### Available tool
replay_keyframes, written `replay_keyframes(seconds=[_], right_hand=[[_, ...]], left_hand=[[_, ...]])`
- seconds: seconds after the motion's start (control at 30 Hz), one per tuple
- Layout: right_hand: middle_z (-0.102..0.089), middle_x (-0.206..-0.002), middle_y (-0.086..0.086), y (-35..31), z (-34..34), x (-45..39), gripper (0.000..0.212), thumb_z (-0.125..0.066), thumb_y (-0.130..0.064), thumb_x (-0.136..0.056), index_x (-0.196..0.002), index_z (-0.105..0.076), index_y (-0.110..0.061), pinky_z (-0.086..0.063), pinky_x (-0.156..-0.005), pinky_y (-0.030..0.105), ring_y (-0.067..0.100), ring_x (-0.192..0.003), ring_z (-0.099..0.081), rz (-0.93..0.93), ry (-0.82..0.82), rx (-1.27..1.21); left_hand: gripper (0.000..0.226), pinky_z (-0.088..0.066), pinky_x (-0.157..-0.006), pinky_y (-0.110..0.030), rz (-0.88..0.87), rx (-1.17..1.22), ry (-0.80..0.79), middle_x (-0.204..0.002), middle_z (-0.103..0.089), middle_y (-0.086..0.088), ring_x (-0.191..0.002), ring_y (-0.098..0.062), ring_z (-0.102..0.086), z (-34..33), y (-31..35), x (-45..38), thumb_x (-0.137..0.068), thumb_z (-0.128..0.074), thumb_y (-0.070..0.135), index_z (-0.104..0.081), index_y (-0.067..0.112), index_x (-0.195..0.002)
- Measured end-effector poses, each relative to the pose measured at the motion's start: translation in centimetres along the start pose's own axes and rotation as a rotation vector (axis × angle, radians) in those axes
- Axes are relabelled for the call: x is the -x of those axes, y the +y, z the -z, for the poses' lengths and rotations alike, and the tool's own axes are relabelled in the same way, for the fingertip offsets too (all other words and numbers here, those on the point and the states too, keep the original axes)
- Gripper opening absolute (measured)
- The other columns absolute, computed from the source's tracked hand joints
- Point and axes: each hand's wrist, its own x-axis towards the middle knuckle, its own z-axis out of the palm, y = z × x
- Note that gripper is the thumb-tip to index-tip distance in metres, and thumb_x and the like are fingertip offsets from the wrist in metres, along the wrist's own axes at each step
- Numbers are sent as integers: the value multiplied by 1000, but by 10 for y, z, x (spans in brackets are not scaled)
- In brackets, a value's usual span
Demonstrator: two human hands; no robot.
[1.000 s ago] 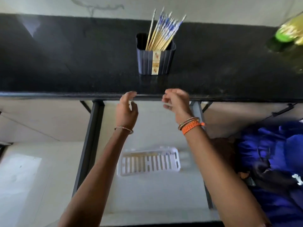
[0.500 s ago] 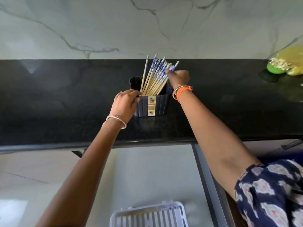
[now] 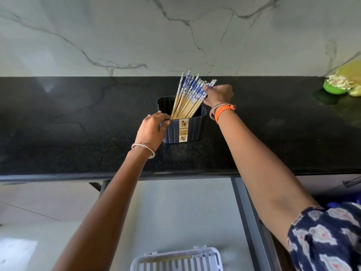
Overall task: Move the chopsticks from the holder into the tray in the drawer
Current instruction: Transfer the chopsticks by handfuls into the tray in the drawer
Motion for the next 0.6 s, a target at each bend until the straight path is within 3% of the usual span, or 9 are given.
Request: replay_keyframes(seconds=[0.1,0.27,0.33,0.43,0.53,0.6], right_hand=[[-71,-87,26,-11,9,6,23,-70,-10,-82,-77,-65,12,-61,-70,49,33,-74,-72,17,55,-43],[-66,-66,23,-53,53,23,28,-69,-10,-81,-67,-64,15,-59,-70,52,35,-64,-67,147,211,-125],[-68,-67,23,-68,79,35,28,-69,-12,-80,-67,-65,13,-58,-69,52,39,-69,-69,195,306,-171],[-69,-68,16,-74,116,57,22,-67,-12,-82,-72,-70,8,-59,-71,49,32,-70,-71,233,391,-317],[-65,-64,15,-57,140,97,22,-66,-6,-84,-63,-66,1,-61,-61,40,25,-60,-65,106,367,-617],[-65,-59,11,-28,146,129,24,-66,-5,-85,-61,-62,-3,-58,-49,28,17,-50,-63,-85,307,-778]], left_hand=[[27,-52,-89,-37,46,40,7,-117,-66,-11,-101,-25,-63,7,7,1,-89,-54,12,-62,13,-115],[31,-50,-78,-26,47,81,41,-118,-65,-11,-79,-18,-62,23,25,9,-89,-53,10,-60,15,-119],[31,-51,-81,-27,44,117,62,-119,-65,-11,-86,-21,-65,28,35,16,-90,-52,8,-60,14,-119],[30,-50,-86,-29,67,176,81,-115,-67,-13,-91,-24,-66,30,46,35,-90,-51,8,-60,13,-118],[28,-54,-81,-34,123,219,103,-86,-66,-9,-76,-18,-59,27,48,66,-89,-51,7,-63,14,-113],[27,-53,-84,-36,186,237,116,-83,-64,-5,-77,-18,-59,22,41,97,-88,-51,5,-64,13,-111]])
